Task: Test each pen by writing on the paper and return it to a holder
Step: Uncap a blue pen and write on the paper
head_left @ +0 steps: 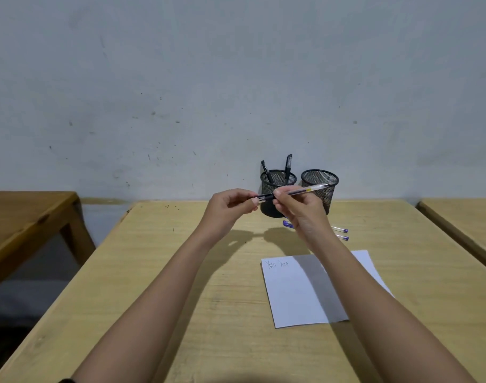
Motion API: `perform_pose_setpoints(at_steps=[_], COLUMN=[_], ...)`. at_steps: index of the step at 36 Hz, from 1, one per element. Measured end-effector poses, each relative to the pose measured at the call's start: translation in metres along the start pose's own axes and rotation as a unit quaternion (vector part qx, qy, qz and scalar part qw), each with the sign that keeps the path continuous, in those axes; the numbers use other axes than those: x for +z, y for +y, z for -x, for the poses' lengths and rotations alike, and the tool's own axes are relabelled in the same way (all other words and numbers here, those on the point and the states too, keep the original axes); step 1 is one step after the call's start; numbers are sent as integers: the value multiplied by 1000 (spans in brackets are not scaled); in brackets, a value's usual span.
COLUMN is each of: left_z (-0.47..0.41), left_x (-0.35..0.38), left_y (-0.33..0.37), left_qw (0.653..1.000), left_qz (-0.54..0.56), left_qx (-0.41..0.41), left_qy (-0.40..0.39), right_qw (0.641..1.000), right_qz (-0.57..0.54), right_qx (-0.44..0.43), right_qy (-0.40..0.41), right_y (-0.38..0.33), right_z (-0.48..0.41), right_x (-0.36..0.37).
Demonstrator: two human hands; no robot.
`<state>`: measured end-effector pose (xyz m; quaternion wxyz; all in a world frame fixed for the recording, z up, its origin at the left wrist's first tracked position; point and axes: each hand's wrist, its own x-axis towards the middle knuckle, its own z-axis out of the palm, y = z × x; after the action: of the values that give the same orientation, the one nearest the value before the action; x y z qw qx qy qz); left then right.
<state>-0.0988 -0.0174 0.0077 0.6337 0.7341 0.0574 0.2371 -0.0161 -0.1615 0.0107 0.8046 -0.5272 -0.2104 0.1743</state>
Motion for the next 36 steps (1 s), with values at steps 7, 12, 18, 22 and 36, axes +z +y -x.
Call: perform_pose_setpoints(at_steps=[7, 12, 18, 22, 36], left_z=[0, 0, 4, 7, -2], left_x=[-8, -11, -83, -81, -8], left_y=[-4, -4, -13, -26, -75], left_qw=[1000, 999, 988, 989, 973], left_qz=[-13, -46, -25, -65, -220], left_qx=[-2, 7, 0, -30, -54], left_qy=[13, 21, 153, 129, 52], right_qw=[1000, 999, 980, 990, 992], right_qz=[23, 26, -98, -55, 39], right_qx=[-1, 22, 25, 29, 11], right_qy=[-17, 6, 169, 127, 116], right_y=[4, 4, -17, -9, 25], right_z=[-5, -11, -18, -14, -12], right_x=[-1, 0, -59, -54, -49])
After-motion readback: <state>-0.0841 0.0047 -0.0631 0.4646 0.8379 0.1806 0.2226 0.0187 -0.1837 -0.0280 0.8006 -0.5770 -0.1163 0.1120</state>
